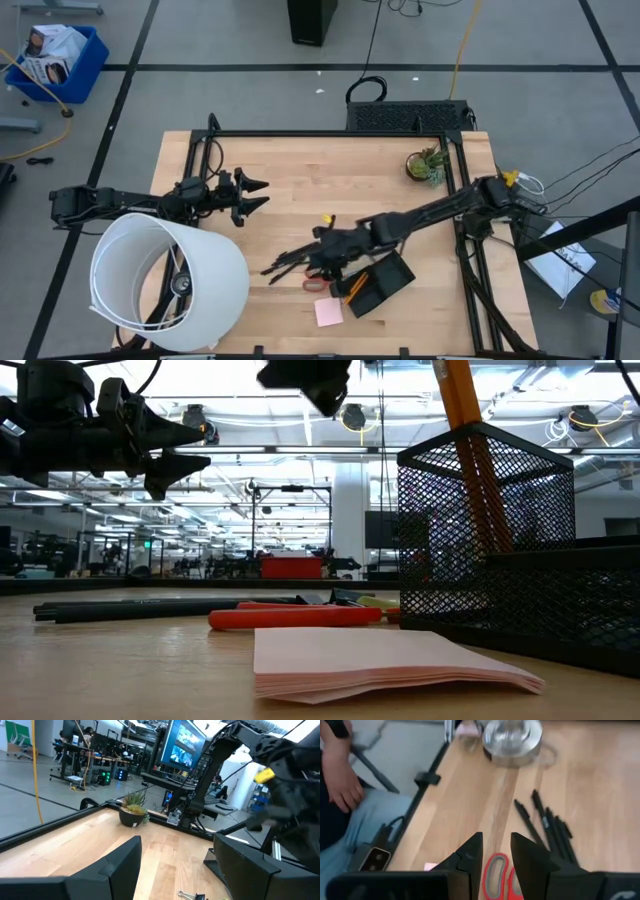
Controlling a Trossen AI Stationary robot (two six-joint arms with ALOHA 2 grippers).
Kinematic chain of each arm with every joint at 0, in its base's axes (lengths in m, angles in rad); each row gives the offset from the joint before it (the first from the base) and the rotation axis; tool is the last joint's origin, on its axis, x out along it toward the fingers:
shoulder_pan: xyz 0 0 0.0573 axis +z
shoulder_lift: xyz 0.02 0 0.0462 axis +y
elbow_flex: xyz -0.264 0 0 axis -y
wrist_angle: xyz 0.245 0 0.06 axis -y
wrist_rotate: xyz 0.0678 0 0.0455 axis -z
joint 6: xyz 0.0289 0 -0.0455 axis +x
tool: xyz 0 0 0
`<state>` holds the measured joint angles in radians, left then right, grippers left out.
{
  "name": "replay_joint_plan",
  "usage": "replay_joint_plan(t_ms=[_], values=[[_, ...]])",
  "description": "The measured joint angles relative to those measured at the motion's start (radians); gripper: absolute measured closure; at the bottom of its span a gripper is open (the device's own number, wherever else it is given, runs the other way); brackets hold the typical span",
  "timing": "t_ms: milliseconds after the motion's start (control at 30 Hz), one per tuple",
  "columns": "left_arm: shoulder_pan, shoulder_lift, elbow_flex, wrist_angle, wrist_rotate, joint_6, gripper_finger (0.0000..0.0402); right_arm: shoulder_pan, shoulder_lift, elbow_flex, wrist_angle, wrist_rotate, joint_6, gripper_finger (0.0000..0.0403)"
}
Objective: Pick and place office supplies into organizer
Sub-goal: Put the red scissors into the black desk organizer
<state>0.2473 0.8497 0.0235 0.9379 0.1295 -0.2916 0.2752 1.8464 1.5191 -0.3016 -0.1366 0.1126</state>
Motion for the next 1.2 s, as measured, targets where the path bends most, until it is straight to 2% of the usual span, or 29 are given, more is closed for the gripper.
replay_joint_plan(t_ms=[100, 200, 300, 433, 833, 1200], values=[[0.0, 0.0, 0.0, -0.001, 0.0, 0.0, 0.0149, -0.006, 0.059, 0.064, -0.106, -0.021, 0.013, 0.031], [0.0, 0.0, 0.0, 0.0, 0.0, 0.0, 0.0149, -0.009, 0.119, 0.124, -0.143, -0.038, 0.045, 0.031], [0.0, 0.0, 0.0, 0.0, 0.0, 0.0, 0.0149, -0.002, 0.199, 0.175, -0.155, -0.105, 0.043, 0.031], [0.0, 0.0, 0.0, 0.0, 0.0, 0.0, 0.0149, 0.015, 0.292, 0.241, -0.256, -0.127, 0.056, 0.031], [0.0, 0.0, 0.0, 0.0, 0.0, 0.0, 0.0149, 0.037, 0.362, 0.256, -0.226, -0.128, 0.034, 0.031], [0.0, 0.0, 0.0, 0.0, 0.0, 0.0, 0.0149, 0.034, 0.362, 0.255, -0.267, -0.045, -0.045, 0.031]])
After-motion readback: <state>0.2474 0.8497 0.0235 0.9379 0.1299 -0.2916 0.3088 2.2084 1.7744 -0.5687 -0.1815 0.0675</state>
